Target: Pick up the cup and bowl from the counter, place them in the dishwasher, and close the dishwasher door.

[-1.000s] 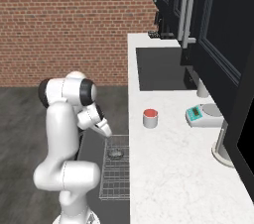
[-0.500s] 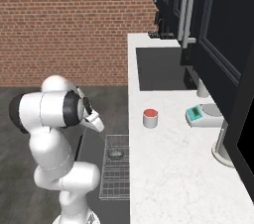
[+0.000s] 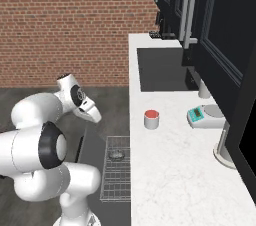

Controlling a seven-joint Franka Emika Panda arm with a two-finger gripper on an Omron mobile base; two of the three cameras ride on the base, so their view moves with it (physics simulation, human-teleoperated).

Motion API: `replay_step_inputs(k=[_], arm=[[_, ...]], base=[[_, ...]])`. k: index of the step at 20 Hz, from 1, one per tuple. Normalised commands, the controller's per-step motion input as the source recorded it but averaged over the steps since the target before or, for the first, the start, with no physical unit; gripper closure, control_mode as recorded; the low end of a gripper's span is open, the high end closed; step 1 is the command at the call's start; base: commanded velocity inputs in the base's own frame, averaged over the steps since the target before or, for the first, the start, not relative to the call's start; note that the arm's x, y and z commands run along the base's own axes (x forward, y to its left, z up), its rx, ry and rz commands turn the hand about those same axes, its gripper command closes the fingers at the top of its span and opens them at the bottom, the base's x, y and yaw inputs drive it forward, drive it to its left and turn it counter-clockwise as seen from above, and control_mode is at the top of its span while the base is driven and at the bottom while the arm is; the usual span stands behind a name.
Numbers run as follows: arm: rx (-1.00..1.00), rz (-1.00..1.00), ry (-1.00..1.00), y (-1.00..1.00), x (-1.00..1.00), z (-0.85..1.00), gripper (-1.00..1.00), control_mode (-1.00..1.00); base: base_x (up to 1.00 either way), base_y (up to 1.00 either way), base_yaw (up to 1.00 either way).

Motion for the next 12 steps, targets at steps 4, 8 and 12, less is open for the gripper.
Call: replay_step_inputs(k=[4, 8, 12], arm=[[0.0, 0.05, 0.21, -0.28, -0.15, 0.65, -1.0, -1.0], [0.0, 0.15, 0.11, -0.51, -0.01, 0.36, -1.0, -1.0], [0.02, 0.17, 0.05, -0.53, 0.0, 0.23, -1.0, -1.0]], base=[[0.0, 0.0, 0.0], [0.0, 0.0, 0.0], [0.0, 0.0, 0.0]])
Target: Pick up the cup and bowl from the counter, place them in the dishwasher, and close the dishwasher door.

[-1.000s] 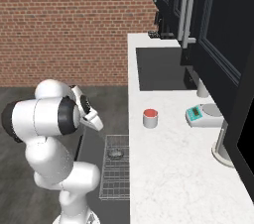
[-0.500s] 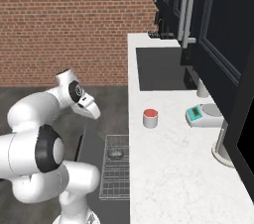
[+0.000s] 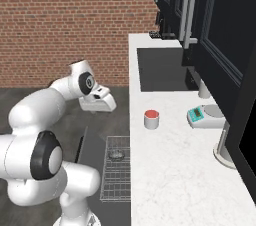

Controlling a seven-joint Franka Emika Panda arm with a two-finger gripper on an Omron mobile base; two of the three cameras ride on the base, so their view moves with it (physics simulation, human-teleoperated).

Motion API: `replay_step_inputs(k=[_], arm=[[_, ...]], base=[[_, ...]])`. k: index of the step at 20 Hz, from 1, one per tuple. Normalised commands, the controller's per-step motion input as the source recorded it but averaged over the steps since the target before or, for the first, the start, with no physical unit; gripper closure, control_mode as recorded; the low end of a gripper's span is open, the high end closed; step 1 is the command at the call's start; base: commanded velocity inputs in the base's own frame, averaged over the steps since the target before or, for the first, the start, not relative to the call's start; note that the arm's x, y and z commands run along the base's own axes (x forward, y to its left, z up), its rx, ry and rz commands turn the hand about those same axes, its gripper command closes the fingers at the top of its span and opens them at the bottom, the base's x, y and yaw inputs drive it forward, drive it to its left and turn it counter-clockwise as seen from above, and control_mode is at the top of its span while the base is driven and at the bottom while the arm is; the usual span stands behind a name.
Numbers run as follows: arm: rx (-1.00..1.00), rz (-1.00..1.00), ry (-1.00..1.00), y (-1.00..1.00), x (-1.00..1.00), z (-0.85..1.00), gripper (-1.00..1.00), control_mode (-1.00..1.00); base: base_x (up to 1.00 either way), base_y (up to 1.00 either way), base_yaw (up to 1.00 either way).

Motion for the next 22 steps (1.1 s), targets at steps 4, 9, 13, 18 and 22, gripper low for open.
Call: replay_step_inputs(k=[4, 9, 13, 18, 22], arm=[[0.01, 0.2, 0.0, -0.35, 0.0, 0.04, -1.0, -1.0], [0.0, 0.13, -0.01, -0.44, 0.05, -0.02, -1.0, -1.0], [0.0, 0.03, 0.01, -0.41, 0.25, 0.0, -1.0, -1.0], [0.0, 0.02, 0.09, -0.38, 0.39, 0.0, -1.0, -1.0], [0.0, 0.03, 0.06, -0.33, 0.44, 0.0, -1.0, -1.0]], base=[[0.0, 0.0, 0.0], [0.0, 0.0, 0.0], [0.0, 0.0, 0.0], [0.0, 0.0, 0.0], [0.0, 0.0, 0.0]])
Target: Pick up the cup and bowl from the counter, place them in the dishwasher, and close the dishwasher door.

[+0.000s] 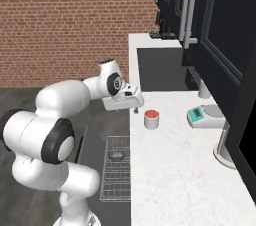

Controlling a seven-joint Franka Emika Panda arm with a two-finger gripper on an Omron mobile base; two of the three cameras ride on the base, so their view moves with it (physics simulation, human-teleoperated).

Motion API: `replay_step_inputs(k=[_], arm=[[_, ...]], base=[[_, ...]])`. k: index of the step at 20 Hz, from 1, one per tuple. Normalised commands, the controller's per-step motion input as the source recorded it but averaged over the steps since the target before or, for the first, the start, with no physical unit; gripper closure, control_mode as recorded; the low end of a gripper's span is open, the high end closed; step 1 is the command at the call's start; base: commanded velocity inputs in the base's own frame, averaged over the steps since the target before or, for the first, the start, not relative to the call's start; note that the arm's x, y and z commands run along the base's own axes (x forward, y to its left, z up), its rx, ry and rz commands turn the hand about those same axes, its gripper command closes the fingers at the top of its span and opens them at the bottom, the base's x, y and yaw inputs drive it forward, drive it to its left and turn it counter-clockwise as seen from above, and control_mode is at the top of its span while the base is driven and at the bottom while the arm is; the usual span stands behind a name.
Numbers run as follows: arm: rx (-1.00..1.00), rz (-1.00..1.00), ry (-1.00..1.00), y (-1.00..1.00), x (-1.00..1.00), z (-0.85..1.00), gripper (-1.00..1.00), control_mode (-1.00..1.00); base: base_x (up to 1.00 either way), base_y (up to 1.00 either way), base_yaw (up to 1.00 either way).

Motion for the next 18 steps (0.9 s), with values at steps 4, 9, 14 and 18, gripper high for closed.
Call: replay_step_inputs(k=[4, 9, 14, 18], arm=[[0.0, 0.03, 0.0, -0.28, 0.4, 0.0, -1.0, -1.0], [0.0, 0.03, 0.0, -0.28, 0.35, -0.03, -1.0, -1.0], [0.09, 0.02, 0.0, -0.27, 0.3, -0.24, -1.0, -1.0], [0.18, 0.0, 0.0, -0.23, 0.3, -0.27, -1.0, -1.0]], base=[[0.0, 0.0, 0.0], [0.0, 0.0, 0.0], [0.0, 0.0, 0.0], [0.0, 0.0, 0.0]])
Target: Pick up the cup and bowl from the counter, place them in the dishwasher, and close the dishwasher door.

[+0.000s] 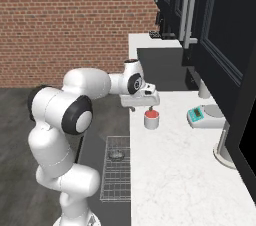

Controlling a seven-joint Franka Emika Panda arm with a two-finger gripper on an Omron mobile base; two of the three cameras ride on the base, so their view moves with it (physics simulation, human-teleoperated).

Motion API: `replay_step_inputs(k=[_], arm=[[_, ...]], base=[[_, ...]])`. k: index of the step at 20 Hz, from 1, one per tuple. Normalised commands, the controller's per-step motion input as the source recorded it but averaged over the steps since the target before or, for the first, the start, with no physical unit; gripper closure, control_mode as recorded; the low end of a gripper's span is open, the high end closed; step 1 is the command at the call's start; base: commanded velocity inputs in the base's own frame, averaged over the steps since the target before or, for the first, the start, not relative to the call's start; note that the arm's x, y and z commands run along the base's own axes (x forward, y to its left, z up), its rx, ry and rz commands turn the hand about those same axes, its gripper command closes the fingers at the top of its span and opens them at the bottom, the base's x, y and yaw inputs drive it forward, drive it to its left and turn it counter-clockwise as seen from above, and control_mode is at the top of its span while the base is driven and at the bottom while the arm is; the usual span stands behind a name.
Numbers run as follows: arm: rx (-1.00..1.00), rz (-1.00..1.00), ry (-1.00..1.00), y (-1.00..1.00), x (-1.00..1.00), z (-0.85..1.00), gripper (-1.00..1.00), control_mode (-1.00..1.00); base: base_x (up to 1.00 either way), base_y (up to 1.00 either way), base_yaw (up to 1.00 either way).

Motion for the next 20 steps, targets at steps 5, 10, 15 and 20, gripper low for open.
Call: replay_step_inputs(k=[5, 10, 15, 20], arm=[[0.17, 0.01, 0.0, -0.11, 0.36, -0.19, -1.0, -1.0], [0.04, 0.0, 0.0, 0.0, 0.35, -0.01, -1.0, -1.0], [0.0, 0.0, 0.04, 0.0, 0.36, -0.08, -1.0, -1.0], [0.0, 0.0, 0.08, 0.0, 0.12, -0.21, -1.0, -1.0]], base=[[0.0, 0.0, 0.0], [0.0, 0.0, 0.0], [0.0, 0.0, 0.0], [0.0, 0.0, 0.0]])
